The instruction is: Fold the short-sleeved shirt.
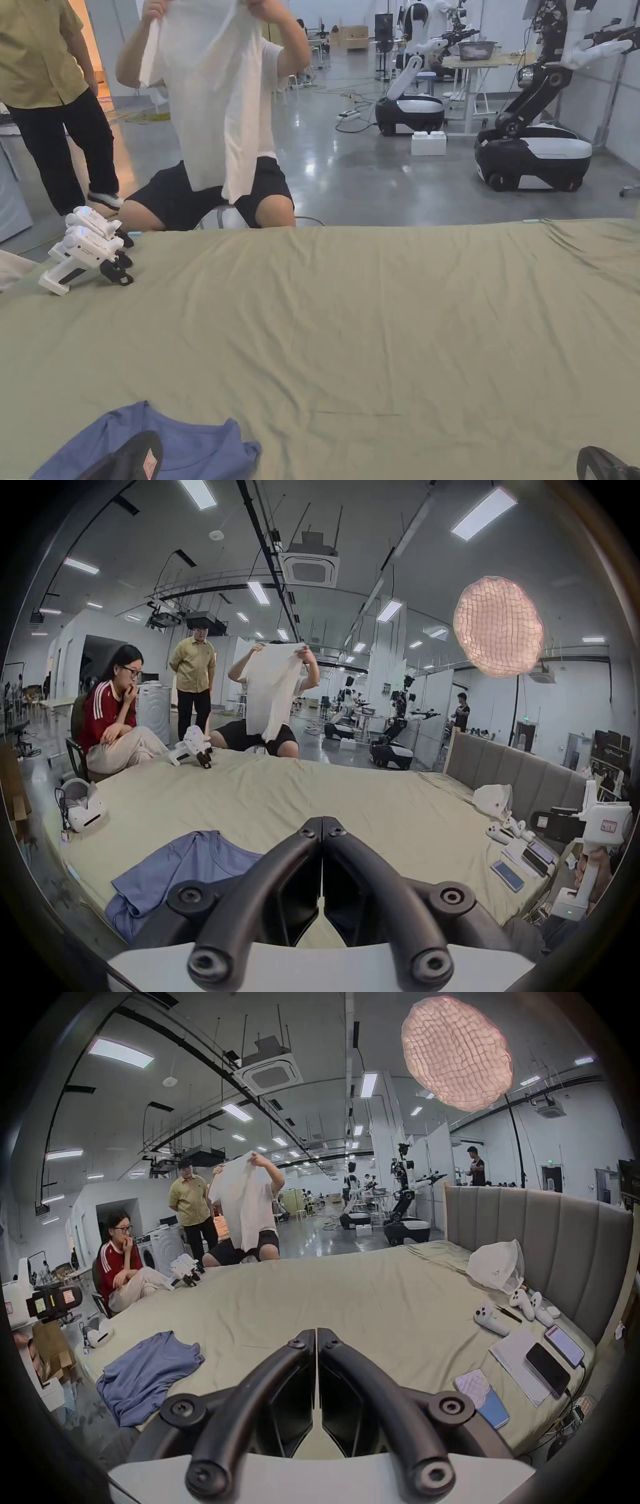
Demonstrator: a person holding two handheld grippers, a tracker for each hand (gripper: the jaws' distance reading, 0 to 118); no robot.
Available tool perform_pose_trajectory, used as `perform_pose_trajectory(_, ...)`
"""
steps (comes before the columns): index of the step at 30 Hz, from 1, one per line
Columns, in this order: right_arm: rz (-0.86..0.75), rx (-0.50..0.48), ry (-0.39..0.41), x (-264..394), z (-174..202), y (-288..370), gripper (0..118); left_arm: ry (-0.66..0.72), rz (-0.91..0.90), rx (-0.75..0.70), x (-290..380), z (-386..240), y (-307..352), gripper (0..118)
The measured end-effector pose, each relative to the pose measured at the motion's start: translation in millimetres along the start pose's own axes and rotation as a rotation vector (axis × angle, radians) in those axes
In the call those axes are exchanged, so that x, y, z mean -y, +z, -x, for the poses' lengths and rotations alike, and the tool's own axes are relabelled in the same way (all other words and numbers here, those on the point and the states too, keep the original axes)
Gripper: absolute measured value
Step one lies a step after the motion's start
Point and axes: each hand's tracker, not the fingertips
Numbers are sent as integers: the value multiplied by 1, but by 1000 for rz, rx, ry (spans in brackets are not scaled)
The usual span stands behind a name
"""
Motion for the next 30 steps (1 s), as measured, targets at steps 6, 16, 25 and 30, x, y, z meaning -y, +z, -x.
perform_pose_trajectory(6, 7, 5, 2, 2, -3, -1, 0, -21, 20, -25, 2, 9, -2, 0)
perform_pose_trajectory(16, 22, -21, -2, 8, -2, -4, 0, -37, 62, -41, 8, 33, -7, 0)
perform_pose_trajectory(25, 116, -44, 6, 26, -10, 1, 0, -84, 520, -94, 67, 120, -136, 88)
perform_pose_trajectory(30, 200, -13, -8, 40, -24, 5, 0, -60, 705, -167, 120, 162, -224, 86)
